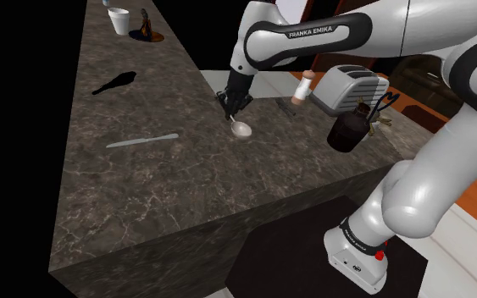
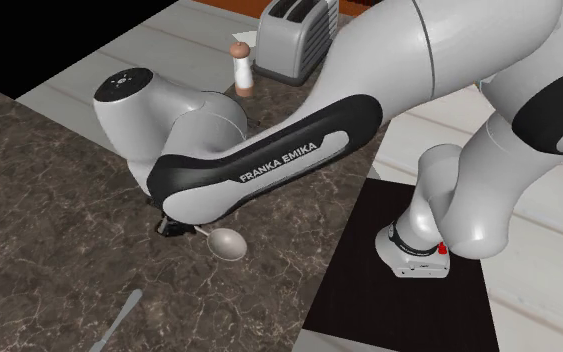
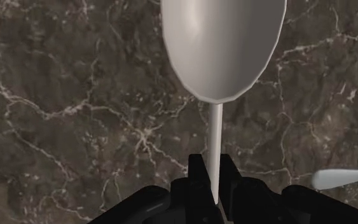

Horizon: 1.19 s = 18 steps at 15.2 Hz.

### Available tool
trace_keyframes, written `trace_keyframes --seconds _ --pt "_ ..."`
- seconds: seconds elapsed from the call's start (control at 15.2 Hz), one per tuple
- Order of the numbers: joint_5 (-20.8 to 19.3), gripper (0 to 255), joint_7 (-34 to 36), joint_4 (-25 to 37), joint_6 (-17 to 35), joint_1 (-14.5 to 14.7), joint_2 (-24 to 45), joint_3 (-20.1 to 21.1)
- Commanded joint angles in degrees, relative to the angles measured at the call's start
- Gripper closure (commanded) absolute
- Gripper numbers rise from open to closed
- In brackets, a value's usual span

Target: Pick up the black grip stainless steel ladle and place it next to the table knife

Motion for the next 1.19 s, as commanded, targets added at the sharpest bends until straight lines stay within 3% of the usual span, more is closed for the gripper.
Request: trace_keyframes --seconds 0.0,0.66,1.12 --pt "-0.2 255 2.5 1.4 -0.1 1.2 1.0 1.1" --pt "-2.6 255 15.9 12.3 -1.2 8.2 9.6 6.5" --pt "-2.7 255 15.6 8.9 3.7 8.3 11.2 6.4"
